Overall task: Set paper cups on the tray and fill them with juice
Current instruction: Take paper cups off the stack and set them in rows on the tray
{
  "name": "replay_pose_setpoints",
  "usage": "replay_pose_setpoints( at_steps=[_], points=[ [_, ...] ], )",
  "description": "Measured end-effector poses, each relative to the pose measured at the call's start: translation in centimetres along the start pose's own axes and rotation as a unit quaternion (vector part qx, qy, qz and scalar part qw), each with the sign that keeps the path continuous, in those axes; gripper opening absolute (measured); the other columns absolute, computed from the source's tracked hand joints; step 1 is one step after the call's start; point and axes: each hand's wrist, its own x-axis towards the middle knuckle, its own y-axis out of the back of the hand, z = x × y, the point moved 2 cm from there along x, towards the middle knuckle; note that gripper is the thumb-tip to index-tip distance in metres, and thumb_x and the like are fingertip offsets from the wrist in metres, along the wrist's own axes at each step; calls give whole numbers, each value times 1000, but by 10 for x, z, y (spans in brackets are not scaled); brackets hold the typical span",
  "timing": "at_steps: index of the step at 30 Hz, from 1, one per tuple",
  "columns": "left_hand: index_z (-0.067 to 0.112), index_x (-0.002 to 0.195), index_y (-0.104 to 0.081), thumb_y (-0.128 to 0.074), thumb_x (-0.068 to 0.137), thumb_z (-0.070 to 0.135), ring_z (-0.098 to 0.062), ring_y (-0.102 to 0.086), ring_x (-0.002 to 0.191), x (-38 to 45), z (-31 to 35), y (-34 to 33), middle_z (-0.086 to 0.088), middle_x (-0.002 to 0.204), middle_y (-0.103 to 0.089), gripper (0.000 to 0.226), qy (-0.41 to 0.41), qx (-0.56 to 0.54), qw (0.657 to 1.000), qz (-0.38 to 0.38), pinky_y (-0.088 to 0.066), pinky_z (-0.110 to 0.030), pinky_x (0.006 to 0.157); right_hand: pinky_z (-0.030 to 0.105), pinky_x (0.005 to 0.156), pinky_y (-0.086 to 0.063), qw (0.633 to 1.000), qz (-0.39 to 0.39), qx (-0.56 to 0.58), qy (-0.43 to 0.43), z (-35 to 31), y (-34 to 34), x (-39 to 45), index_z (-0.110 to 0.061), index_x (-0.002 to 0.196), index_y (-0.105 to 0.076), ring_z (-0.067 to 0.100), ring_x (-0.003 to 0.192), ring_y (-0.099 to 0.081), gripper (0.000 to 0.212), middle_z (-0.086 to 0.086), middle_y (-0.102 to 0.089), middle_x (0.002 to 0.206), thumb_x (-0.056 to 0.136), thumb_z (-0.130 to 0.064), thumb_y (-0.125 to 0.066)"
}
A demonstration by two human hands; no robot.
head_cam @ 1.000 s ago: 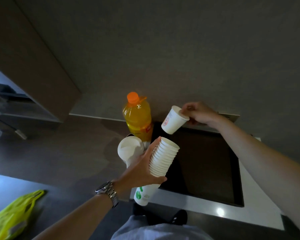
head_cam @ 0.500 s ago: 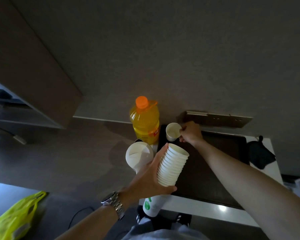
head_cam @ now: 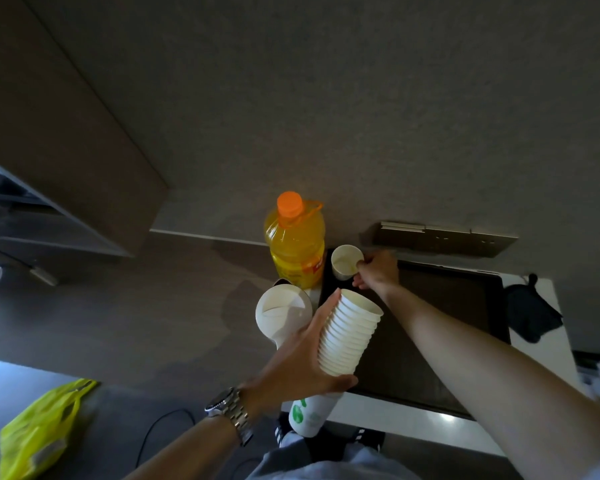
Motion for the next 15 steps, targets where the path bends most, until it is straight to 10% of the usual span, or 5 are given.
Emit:
replay_pose_setpoints(
  at_steps=[9,15],
  points=[
    [53,153,11,-89,75,40,37,-4,126,1,3,1,55,137,-11,127,-6,-1,1000,19,-16,-8,101,38,64,-64,1000,-10,8,-23,0,21,-16,-7,97,-63,23,65,-74,26,14,-73,78,102,-31,-54],
    [63,147,10,-89,71,47,31,-15,128,3,9,2,53,136,-17,126,-9,15,999,41,-29,-26,109,32,64,-58,985,-161,-67,-11,-14,50,-40,-7,97,-70,20,69,-68,34,9,-69,84,101,-36,-54]
  ],
)
